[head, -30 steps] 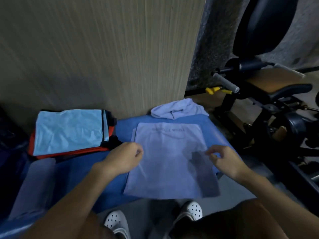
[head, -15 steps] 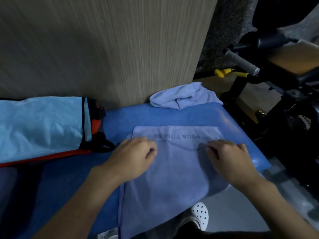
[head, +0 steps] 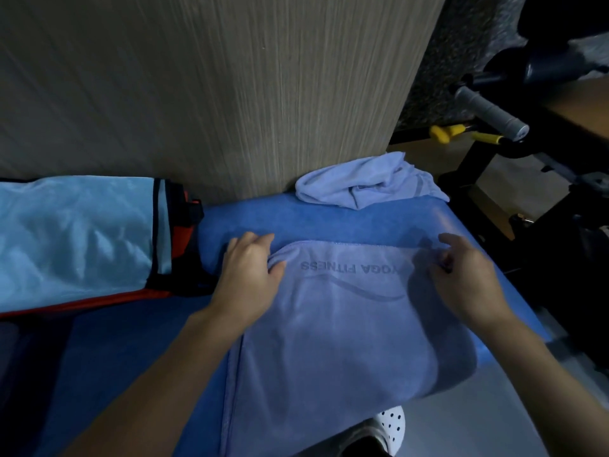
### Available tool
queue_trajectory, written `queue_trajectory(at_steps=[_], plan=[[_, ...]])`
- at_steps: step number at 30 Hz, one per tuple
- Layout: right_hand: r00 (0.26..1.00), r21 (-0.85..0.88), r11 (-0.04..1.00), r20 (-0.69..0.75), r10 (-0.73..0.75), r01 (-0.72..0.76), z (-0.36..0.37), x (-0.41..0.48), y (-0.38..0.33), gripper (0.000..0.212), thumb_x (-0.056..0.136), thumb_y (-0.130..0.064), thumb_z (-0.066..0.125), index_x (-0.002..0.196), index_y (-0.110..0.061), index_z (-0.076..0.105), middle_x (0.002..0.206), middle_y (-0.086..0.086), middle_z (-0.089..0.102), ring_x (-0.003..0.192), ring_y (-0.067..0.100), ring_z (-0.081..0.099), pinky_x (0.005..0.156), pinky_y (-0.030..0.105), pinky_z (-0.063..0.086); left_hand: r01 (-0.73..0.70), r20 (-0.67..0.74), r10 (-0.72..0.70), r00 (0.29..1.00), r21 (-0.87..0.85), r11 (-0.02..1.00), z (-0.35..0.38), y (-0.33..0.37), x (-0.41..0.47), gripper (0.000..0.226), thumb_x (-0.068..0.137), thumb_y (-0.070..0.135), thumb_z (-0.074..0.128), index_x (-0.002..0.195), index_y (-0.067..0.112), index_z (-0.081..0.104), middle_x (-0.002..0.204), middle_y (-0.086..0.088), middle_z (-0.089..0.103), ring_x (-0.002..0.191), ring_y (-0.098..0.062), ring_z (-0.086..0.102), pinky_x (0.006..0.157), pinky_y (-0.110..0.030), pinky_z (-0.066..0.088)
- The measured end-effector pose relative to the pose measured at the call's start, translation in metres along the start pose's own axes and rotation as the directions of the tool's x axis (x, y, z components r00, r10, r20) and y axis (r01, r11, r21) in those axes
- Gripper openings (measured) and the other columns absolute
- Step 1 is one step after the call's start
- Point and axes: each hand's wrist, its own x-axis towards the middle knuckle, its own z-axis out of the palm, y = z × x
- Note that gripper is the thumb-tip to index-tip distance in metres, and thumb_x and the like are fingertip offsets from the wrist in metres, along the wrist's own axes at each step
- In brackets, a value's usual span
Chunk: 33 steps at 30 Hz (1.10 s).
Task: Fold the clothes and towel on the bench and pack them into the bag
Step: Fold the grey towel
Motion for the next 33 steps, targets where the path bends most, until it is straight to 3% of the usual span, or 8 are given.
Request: queue_trajectory(at_steps=[1,3,8,13,18,25,29,33], plan=[[1.0,-0.001,1.0,-0.011,-0.027,0.027,0.0,0.001,-0.002,0.01,0.081,-0.004,0.063,0.088,-0.01,0.064,0.075,0.004,0.058,0.086,0.038,0.057,0.078,0.047,0.048,0.003,-0.007,-0.003,1.0,-0.031,1.0,-0.002,0.0,0.001,0.038,0.084,0.013,0.073,0.12,0.002,0.067,0.103,-0.017,0.06,0.099,-0.038,0.053,0.096,-0.041,0.039],[0.995,0.024,0.996,-0.042,-0.085,0.086,-0.001,0.002,-0.003,0.018,0.078,0.0,0.06,0.066,-0.012,0.053,0.063,0.004,0.05,0.07,0.032,0.05,0.065,0.041,0.044,0.003,-0.033,-0.006,0.999,-0.095,0.995,-0.006,0.002,0.001,0.018,0.079,0.01,0.075,0.098,0.01,0.075,0.097,-0.008,0.055,0.095,-0.031,0.053,0.091,-0.032,0.037],[0.992,0.258,0.961,-0.1,-0.074,0.097,-0.005,0.002,-0.004,0.01,0.088,-0.011,0.06,0.078,-0.012,0.06,0.07,0.008,0.061,0.068,0.026,0.057,0.066,0.037,0.044,0.005,-0.052,-0.016,0.999,-0.209,0.978,-0.015,0.009,-0.002,0.02,0.081,0.011,0.075,0.087,0.022,0.059,0.08,0.009,0.059,0.089,-0.027,0.062,0.089,-0.045,0.048],[0.994,0.434,0.897,-0.101,-0.035,0.076,-0.009,0.001,0.0,0.009,0.091,-0.01,0.063,0.083,-0.015,0.063,0.073,0.006,0.066,0.068,0.027,0.06,0.067,0.041,0.05,-0.031,-0.031,0.025,0.999,-0.218,0.976,-0.023,0.014,0.0,0.027,0.091,0.009,0.065,0.117,0.007,0.066,0.08,0.001,0.067,0.079,-0.016,0.064,0.076,-0.024,0.047],[0.999,0.411,0.911,0.009,-0.03,0.024,-0.013,0.006,0.014,0.015,0.09,-0.011,0.066,0.076,-0.012,0.069,0.072,0.012,0.068,0.068,0.019,0.057,0.068,0.04,0.049,0.005,0.225,0.01,0.974,-0.066,0.998,-0.044,0.003,0.004,0.011,0.09,0.013,0.067,0.081,0.012,0.073,0.066,0.006,0.065,0.058,-0.001,0.055,0.053,-0.015,0.038],[0.959,0.123,0.955,0.049,-0.278,0.271,-0.005,0.003,0.009,0.014,0.076,0.0,0.077,0.071,-0.007,0.066,0.084,0.014,0.07,0.087,0.032,0.065,0.076,0.039,0.048,-0.124,0.253,0.07,0.965,0.206,0.971,-0.035,-0.002,-0.002,0.012,0.091,0.009,0.059,0.086,0.012,0.069,0.104,-0.008,0.055,0.1,-0.029,0.057,0.09,-0.047,0.047],[0.961,0.102,0.957,0.018,-0.276,0.273,0.0,0.004,0.01,0.024,0.075,-0.003,0.078,0.07,-0.018,0.06,0.075,0.001,0.064,0.08,0.023,0.059,0.064,0.022,0.029,-0.103,0.225,0.055,0.973,0.208,0.973,-0.038,0.004,-0.002,0.014,0.094,0.014,0.056,0.093,0.013,0.07,0.104,-0.007,0.061,0.101,-0.028,0.059,0.091,-0.046,0.046],[0.967,0.14,0.957,0.002,-0.257,0.254,-0.003,0.003,0.005,0.024,0.076,-0.003,0.078,0.069,-0.017,0.06,0.069,-0.005,0.059,0.073,0.021,0.057,0.06,0.018,0.031,-0.094,0.254,0.038,0.966,0.208,0.974,-0.04,0.004,-0.004,0.01,0.095,0.017,0.058,0.095,0.019,0.068,0.105,-0.002,0.058,0.1,-0.023,0.058,0.093,-0.041,0.045]])
